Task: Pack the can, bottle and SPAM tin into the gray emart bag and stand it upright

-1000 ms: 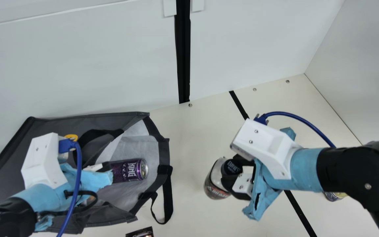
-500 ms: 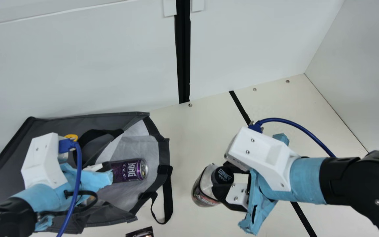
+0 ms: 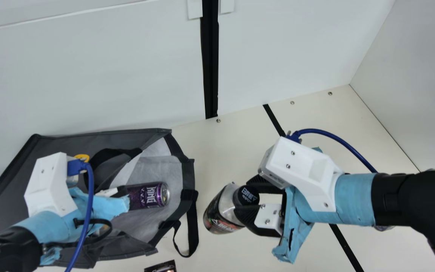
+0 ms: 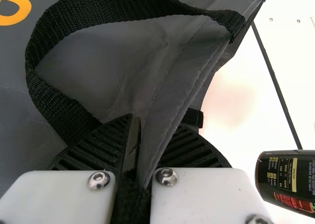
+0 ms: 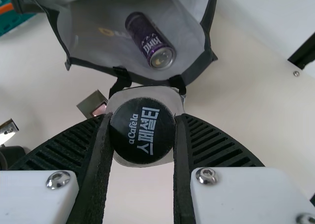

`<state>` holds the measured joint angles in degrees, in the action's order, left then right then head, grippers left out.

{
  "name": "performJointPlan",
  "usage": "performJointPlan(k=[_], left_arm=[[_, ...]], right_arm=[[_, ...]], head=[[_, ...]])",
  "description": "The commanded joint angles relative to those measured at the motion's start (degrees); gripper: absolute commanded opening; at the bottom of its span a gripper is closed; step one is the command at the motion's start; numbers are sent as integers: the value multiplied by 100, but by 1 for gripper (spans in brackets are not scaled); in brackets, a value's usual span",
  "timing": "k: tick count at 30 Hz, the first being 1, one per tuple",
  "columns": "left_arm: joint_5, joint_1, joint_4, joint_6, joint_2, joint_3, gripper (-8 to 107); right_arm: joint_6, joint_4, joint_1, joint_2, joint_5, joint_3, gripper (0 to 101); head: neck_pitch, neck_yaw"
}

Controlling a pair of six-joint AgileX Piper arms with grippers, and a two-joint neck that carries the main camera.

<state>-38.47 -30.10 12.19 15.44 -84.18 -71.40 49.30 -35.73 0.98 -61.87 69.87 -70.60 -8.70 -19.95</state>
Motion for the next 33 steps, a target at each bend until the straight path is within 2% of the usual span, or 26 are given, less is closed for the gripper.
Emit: performJointPlan(k=[1, 11, 21, 33], left_arm=[[0, 0, 0, 0, 0, 0, -8], [0, 0, 0, 0, 0, 0, -8], [0, 0, 0, 0, 0, 0, -8], [0, 0, 0, 0, 0, 0, -8]], right_arm=[[206, -263, 106, -38, 3, -2, 0], [1033, -1102, 529, -387, -35, -44, 0], [1485, -1513, 301, -846, -400, 28, 0], [1846, -1884, -31, -1520, -725, -127, 0]], head=[[-130, -5], [-130, -5], [-130, -5], [-130, -5]])
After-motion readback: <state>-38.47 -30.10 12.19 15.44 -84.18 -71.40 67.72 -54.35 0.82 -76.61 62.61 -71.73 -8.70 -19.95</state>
